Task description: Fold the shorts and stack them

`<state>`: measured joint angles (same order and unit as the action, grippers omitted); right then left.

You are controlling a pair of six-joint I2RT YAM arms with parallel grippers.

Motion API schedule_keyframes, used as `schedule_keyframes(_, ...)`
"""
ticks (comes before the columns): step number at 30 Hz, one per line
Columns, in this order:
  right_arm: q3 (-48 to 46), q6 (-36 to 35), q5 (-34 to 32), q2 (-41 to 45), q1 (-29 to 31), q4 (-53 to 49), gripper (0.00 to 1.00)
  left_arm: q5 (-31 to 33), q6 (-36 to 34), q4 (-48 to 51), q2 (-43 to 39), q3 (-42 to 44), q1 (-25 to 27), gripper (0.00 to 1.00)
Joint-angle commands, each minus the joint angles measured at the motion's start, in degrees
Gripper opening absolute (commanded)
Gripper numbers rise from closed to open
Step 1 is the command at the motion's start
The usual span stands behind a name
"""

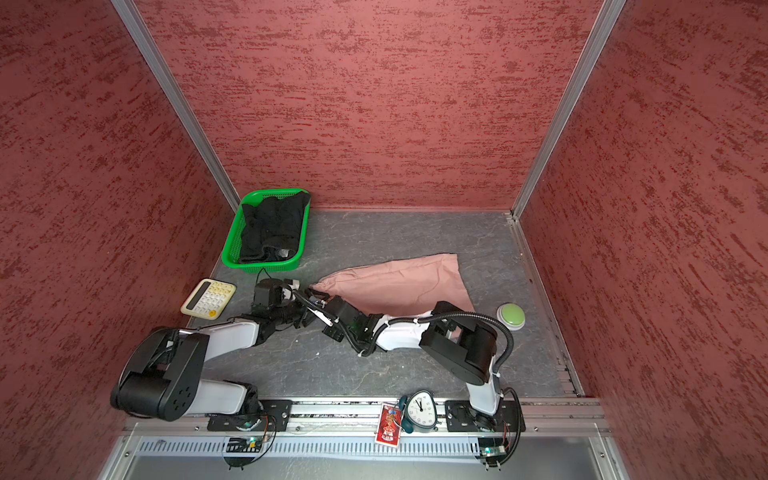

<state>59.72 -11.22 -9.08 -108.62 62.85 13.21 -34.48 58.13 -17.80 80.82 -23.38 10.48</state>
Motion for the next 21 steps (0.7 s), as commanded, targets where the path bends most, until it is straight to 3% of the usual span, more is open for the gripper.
schedule_keyframes(1,-0.6,0.42,3.94,4.0,0.43,1.74,0.25,-0.36,-3.95,2.24,0.42,-2.98,0.45,0.43)
schedule_keyframes(2,-1.0,1.33,4.86,4.78,0.47,1.75,0.38,-0.46,-5.13,4.4,0.11,-3.69,0.42,0.36)
schedule_keyframes(5,-3.14,5.78,6.34,9.22,-0.11,3.47,0.58,-0.24,-9.47,11.93,-1.31,-6.21,0.16,0.2)
schedule_keyframes(9,-5.09,15.05,12.09,18.0,-5.08,1.31,0.66,0.76,-15.98,23.64,-3.95,-10.03,-0.83,0.05)
schedule_keyframes(13,-7.74,24.97,20.86,24.93,-15.06,-4.2,0.61,1.22,-21.14,33.96,-6.63,-14.74,-2.89,0.02)
schedule_keyframes(15,-7.77,26.1,23.29,25.08,-19.31,-10.4,0.54,2.63,-24.42,40.07,-7.79,-18.37,-3.74,0.01)
schedule_keyframes(17,-8.89,25.52,22.5,25.03,-21.01,-13.16,0.48,4.63,-27.44,45.38,-8.3,-22.07,-4.17,0.01)
schedule_keyframes(21,-9.63,26.7,30.53,20.41,-22.07,-12.73,0.28,6.41,-32.41,52.81,-6.84,-29.17,-5.11,0.01)
